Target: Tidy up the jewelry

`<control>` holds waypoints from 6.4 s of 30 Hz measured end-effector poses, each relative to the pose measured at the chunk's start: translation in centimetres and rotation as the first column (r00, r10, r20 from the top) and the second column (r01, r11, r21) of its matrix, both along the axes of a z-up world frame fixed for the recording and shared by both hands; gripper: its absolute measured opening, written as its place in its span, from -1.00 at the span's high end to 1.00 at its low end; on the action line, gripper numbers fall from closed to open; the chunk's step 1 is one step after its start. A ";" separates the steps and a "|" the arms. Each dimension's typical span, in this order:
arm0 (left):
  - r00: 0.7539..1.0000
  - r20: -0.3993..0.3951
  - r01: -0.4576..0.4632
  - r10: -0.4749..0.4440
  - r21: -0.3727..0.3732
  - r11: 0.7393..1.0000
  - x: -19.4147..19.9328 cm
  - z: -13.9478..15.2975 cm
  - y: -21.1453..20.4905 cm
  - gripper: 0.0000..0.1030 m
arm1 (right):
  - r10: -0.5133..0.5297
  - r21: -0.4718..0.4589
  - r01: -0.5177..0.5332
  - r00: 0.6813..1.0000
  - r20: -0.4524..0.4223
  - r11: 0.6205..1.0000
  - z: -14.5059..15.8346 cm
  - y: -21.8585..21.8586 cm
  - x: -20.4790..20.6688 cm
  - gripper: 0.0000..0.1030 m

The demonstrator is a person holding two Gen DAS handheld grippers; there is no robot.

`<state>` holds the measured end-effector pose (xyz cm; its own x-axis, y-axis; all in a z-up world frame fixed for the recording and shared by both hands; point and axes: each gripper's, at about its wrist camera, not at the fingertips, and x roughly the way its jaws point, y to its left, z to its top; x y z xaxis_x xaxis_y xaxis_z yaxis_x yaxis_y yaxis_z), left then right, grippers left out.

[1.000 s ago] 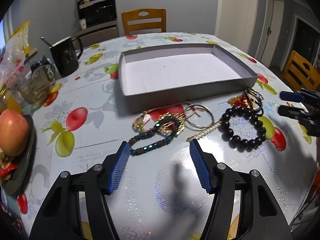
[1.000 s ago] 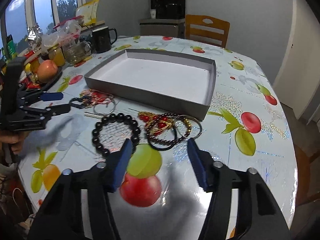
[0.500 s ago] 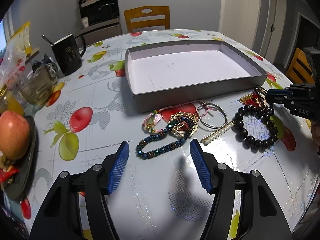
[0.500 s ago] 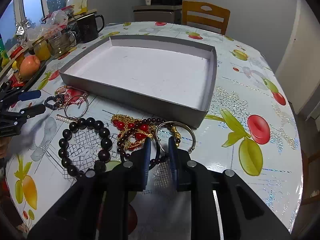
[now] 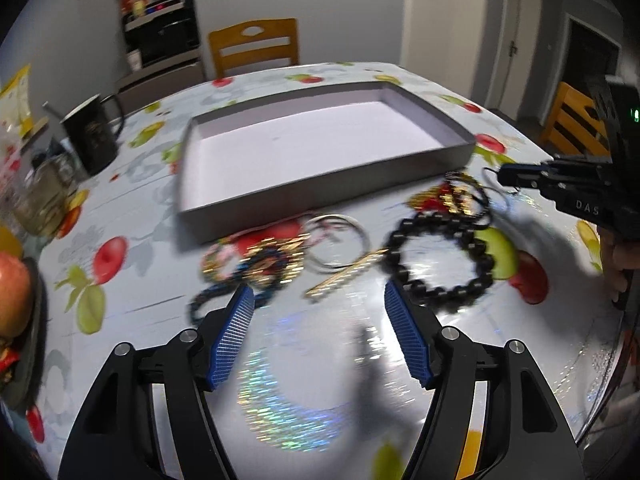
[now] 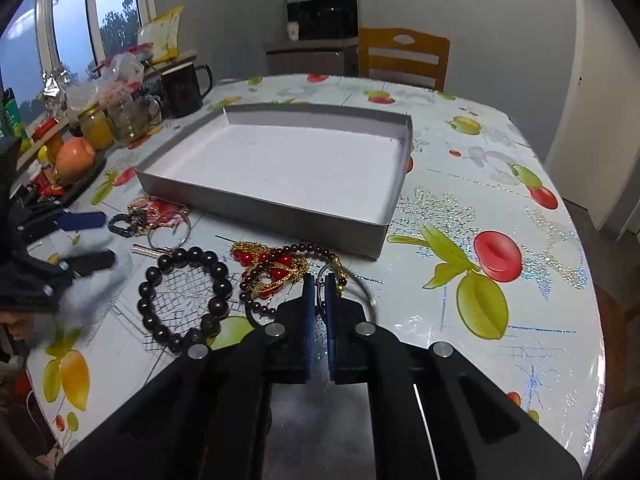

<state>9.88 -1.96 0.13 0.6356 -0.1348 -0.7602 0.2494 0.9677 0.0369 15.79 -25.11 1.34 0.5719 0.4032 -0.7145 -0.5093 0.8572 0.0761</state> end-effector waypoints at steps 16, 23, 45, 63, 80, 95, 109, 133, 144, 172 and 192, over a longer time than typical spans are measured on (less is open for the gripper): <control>0.996 -0.093 0.008 -0.010 -0.022 1.000 1.7 -1.6 -5.4 0.15 | 0.015 0.041 -0.016 1.000 0.022 0.999 0.1 -1.5 -2.2 0.93; 0.997 -0.078 -0.028 0.028 0.001 1.000 2.6 -2.0 -5.9 0.29 | 0.026 0.051 -0.027 0.999 0.029 0.998 0.5 -1.7 -2.8 0.93; 0.999 0.023 0.046 -0.043 -0.168 0.985 -0.5 4.7 -2.5 0.71 | 0.064 0.129 -0.069 0.997 0.041 0.989 3.8 -0.2 -2.3 0.93; 0.988 0.153 0.009 0.013 -0.139 0.990 4.9 11.5 0.1 0.71 | 0.056 0.144 -0.059 0.998 0.027 0.988 6.1 2.4 4.1 0.93; 0.993 0.095 -0.066 0.075 -0.096 0.993 11.6 6.3 0.7 0.71 | 0.006 0.032 -0.005 1.000 -0.002 0.999 3.1 3.8 8.4 0.93; 0.989 0.006 -0.145 0.145 -0.052 0.988 12.5 1.2 4.5 0.71 | 0.036 0.016 -0.035 0.997 -0.072 0.999 -0.2 6.0 8.9 0.93; 0.989 0.005 -0.147 0.147 -0.027 0.989 11.7 -0.3 4.1 0.31 | 0.020 -0.029 -0.022 0.998 -0.066 0.999 -1.1 6.2 8.6 0.89; 0.986 0.156 -0.046 0.056 -0.071 0.996 2.4 1.0 0.3 -0.60 | 0.000 0.077 -0.001 1.000 0.008 0.997 0.4 1.8 1.9 0.10; 0.988 0.142 -0.049 0.061 -0.086 0.995 1.6 0.3 0.6 -0.60 | -0.012 0.018 0.012 0.999 -0.040 1.000 -1.2 1.0 1.4 0.10; 0.989 0.145 -0.028 0.034 -0.047 0.998 0.9 0.2 -0.7 -0.60 | -0.013 0.100 0.014 1.000 -0.007 0.995 1.0 -1.1 -0.4 0.88; 0.981 0.062 0.175 -0.182 0.113 0.978 4.6 -1.2 -11.6 -0.57 | -0.047 0.123 0.055 0.997 -0.067 0.991 -1.2 -5.5 -2.5 0.88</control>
<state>14.53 -13.58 -1.11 0.6622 -0.1714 -0.7295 0.4106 0.8973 0.1618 13.34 -30.66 0.13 0.5487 0.4630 -0.6961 -0.4557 0.8637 0.2152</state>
